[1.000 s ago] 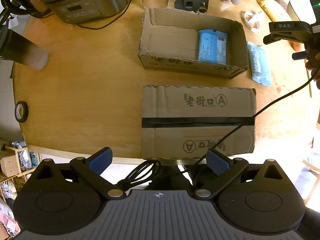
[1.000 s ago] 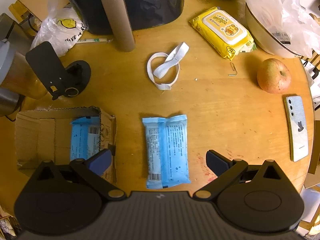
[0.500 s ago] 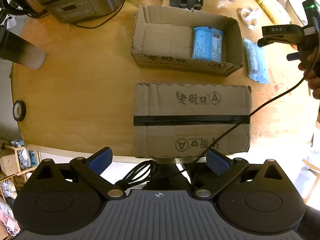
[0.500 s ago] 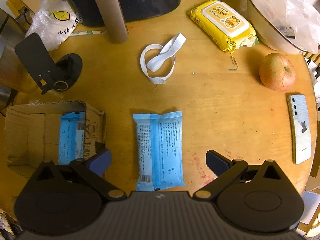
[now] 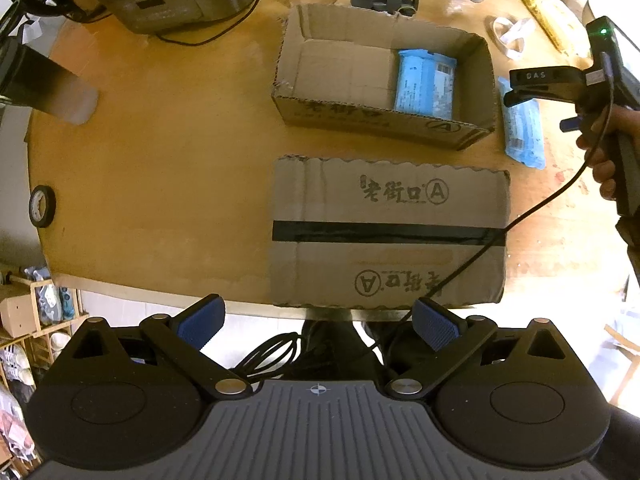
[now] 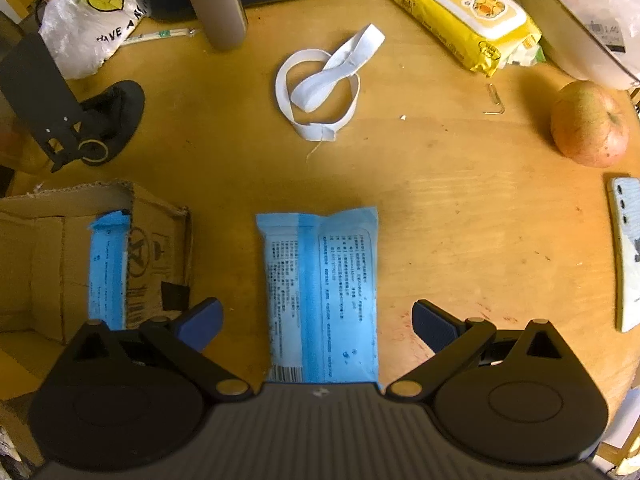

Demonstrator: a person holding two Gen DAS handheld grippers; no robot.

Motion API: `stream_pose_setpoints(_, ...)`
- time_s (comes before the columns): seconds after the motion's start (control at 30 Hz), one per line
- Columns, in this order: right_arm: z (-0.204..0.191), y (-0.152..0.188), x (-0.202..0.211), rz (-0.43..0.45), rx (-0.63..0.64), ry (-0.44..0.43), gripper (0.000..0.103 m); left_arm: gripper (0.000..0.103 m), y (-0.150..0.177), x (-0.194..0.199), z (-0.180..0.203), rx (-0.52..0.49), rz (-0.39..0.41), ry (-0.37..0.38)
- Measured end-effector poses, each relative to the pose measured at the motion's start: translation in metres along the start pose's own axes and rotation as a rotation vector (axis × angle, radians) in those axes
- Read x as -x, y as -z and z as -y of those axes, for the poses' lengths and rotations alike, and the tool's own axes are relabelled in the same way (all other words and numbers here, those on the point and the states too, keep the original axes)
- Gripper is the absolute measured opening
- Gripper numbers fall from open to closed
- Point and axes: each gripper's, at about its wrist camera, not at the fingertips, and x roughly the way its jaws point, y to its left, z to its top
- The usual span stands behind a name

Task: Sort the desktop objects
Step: 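Lower the open right gripper over the smaller blue packet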

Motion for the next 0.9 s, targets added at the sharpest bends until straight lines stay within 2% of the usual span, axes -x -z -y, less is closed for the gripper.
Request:
stream_pose_setpoints(0.27,-0.001,-0.002,-0.022,-0.015,0.01,0.03,0.103,0.103,0.0,-0.002,-0.004,0.018,-0.007,-0.002)
stream_pose_setpoints(0.43,0.001,0.0,-0.03,-0.031,0.006,0.036,0.097,0.103,-0.002,-0.003,-0.006,0.025,-0.012,-0.002)
stream_pose_setpoints(0.63,-0.001,0.002,-0.03,-0.023,0.01,0.052,0.081,0.103,-0.003,-0.005,-0.006,0.019,-0.019,0.001)
stream_pose_setpoints(0.77,-0.001,0.002,-0.025,-0.01,0.002,0.05,0.063,0.103,-0.001,-0.005,-0.005,0.004,-0.02,0.008)
stream_pose_setpoints(0.9,-0.001,0.002,-0.022,-0.012,-0.007,0.045,0.059,0.103,0.001,-0.005,-0.004,-0.01,-0.015,0.01)
